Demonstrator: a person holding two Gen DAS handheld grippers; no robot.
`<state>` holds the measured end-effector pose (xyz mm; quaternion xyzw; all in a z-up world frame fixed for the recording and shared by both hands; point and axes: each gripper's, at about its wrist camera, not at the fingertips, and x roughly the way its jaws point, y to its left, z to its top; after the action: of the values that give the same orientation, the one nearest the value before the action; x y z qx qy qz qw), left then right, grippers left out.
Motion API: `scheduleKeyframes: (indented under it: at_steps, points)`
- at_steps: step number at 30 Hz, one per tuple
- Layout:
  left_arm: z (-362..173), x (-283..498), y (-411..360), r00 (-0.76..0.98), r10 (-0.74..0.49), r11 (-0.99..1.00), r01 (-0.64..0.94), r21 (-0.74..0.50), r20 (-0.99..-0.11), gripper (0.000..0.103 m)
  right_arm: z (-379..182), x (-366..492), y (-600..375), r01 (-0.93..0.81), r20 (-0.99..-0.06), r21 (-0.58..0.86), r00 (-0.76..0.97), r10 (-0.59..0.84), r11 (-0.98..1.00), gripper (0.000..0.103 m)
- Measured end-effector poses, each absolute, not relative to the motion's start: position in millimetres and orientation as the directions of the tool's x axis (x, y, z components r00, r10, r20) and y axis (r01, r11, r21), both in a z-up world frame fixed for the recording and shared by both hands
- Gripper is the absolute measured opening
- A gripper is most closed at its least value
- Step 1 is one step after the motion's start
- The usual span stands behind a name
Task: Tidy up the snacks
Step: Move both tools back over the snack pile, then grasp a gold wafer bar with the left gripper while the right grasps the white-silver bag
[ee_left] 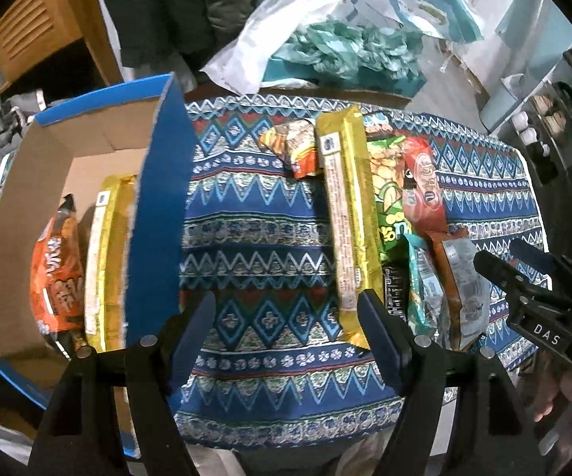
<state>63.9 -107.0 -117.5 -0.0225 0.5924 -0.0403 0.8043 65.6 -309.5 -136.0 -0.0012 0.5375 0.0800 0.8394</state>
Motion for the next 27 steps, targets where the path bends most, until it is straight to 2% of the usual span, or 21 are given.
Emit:
scheduleKeyframes:
  at_steps: [19, 27]
  points:
    - [-169.8, 102.4, -136.7, 0.212, -0.125, 0.992, -0.004, -0.128, -0.969, 0.076, -206.9, 76.3, -347.2, -0.068, -0.964, 0.073, 0.252, 0.088, 0.995, 0.074]
    - [-188.4, 119.4, -138.6, 0.181, -0.16, 0.983, -0.057, -0.173, -0.97, 0.077, -233.9, 74.9, -351.4, -0.056, -0.966, 0.11, 0.229, 0.12, 0.992, 0.074]
